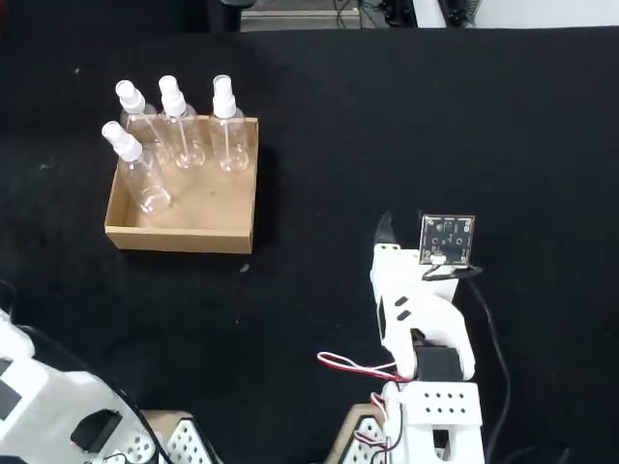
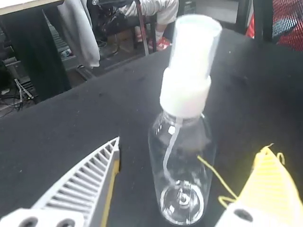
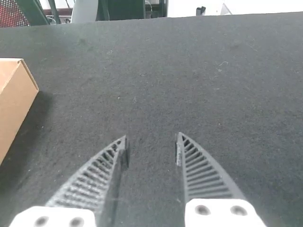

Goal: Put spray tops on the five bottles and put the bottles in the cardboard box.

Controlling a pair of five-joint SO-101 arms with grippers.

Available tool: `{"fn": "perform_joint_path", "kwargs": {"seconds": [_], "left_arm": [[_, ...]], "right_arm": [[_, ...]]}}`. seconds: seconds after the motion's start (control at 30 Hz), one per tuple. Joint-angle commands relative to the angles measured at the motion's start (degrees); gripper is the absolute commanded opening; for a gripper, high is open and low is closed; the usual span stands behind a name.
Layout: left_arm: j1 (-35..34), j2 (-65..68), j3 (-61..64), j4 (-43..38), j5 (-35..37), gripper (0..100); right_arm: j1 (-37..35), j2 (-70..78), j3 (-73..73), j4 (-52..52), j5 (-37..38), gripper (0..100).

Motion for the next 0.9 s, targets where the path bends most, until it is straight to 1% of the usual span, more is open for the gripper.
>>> {"fn": "perform_joint_path", "kwargs": {"seconds": [0.0, 0.17, 0.53, 0.77, 0.8, 0.83, 0.87], "left_arm": [[0.7, 0.3, -4.9, -1.1, 2.9, 41], [2.7, 3.3, -8.2, -1.1, 3.1, 41], [2.3, 18.0, -21.3, -1.1, 2.9, 41], [2.6, 20.0, -23.6, -1.2, 2.9, 41], [2.6, 20.0, -23.6, -1.2, 2.9, 39], [2.6, 20.0, -23.6, -1.2, 2.8, 36], [2.7, 20.0, -23.6, -1.2, 2.8, 30]], "right_arm": [[-0.7, -1.3, 0.0, 0.2, 0.2, 14.1], [-0.7, -1.3, 0.0, 0.2, 0.2, 14.1], [-0.7, -1.3, 0.0, 0.2, 0.2, 14.1], [-0.7, -1.3, 0.0, 0.2, 0.2, 14.1], [-0.7, -1.3, 0.0, 0.2, 0.2, 14.1], [-0.7, -1.3, 0.0, 0.2, 0.2, 14.1], [-0.7, -1.3, 0.0, 0.2, 0.2, 14.1]]}}
